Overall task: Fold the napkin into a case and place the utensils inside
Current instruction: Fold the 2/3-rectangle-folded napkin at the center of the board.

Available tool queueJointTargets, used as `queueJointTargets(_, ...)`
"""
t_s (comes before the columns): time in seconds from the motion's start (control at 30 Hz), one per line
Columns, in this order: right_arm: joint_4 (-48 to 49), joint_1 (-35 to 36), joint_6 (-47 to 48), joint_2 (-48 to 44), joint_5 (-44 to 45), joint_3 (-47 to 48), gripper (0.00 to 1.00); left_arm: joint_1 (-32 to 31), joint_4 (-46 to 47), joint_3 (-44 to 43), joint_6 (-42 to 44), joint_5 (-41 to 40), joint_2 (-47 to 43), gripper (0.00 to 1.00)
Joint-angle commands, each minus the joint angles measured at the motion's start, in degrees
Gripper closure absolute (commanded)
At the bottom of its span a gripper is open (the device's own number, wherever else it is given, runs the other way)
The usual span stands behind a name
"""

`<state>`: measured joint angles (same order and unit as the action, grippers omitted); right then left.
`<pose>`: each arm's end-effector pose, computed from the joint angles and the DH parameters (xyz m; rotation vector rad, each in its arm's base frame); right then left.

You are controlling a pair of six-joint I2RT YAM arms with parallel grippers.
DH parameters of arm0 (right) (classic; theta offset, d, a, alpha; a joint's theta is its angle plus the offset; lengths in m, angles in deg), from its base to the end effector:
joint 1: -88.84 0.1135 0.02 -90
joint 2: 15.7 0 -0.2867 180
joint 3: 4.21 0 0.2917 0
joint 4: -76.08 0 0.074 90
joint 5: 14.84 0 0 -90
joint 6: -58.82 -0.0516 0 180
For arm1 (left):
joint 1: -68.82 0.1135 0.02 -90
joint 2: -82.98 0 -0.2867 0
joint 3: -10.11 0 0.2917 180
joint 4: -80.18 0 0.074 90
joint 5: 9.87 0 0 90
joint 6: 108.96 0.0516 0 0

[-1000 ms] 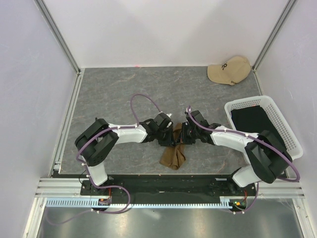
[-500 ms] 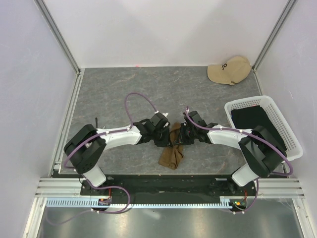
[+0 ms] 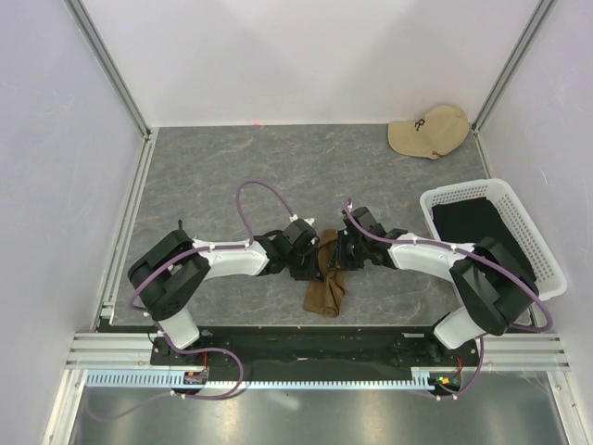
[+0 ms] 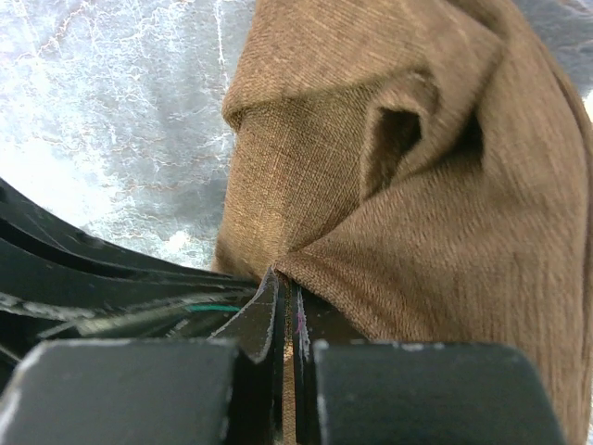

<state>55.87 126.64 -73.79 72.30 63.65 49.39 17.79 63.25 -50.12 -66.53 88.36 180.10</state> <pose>0.2488 0.2060 0.1337 0.0265 2.6955 0.7623 0.2223 -0.2866 0.1219 0.1462 2.7204 -0.8023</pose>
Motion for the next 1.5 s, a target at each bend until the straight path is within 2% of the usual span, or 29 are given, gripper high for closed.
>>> queueJointTargets(0.0, -0.7, 1.1, 0.3, -1.6, 1.2, 2.3, 1.00, -2.1, 2.9, 1.1, -2.5, -0.8, 3.0, 0.97)
queueJointTargets(0.3, 0.1, 1.6, 0.4, 1.5, 0.6, 3.3, 0.97, -2.2, 1.7, 0.6, -2.3, -1.7, 1.9, 0.98)
queueJointTargets(0.5, 0.5, 1.6, 0.7, 2.4, 0.8, 2.5, 0.90, -2.2, -2.1, 1.3, -1.6, -3.4, -3.9, 0.98)
queueJointTargets(0.7, -0.1, 1.5, 1.5, 2.3, 1.0, 2.6, 0.88, -1.4, -6.5, 0.4, 0.2, -5.7, -7.2, 0.94)
queueJointTargets(0.9, -1.4, 1.7, 1.7, 0.2, 1.6, 3.1, 0.80, -1.3, -1.3, 1.3, -1.1, -1.4, -1.7, 0.97)
queueJointTargets(1.07, -1.5, 2.4, 0.3, -1.6, 1.1, 3.5, 0.77, -1.4, 0.7, 1.0, -1.6, -1.2, 1.7, 0.98)
queueJointTargets(1.47, 2.0, 2.4, -0.7, 1.6, -2.1, 2.4, 0.67, -1.4, 0.1, 4.2, -1.8, -2.4, -4.5, 0.98)
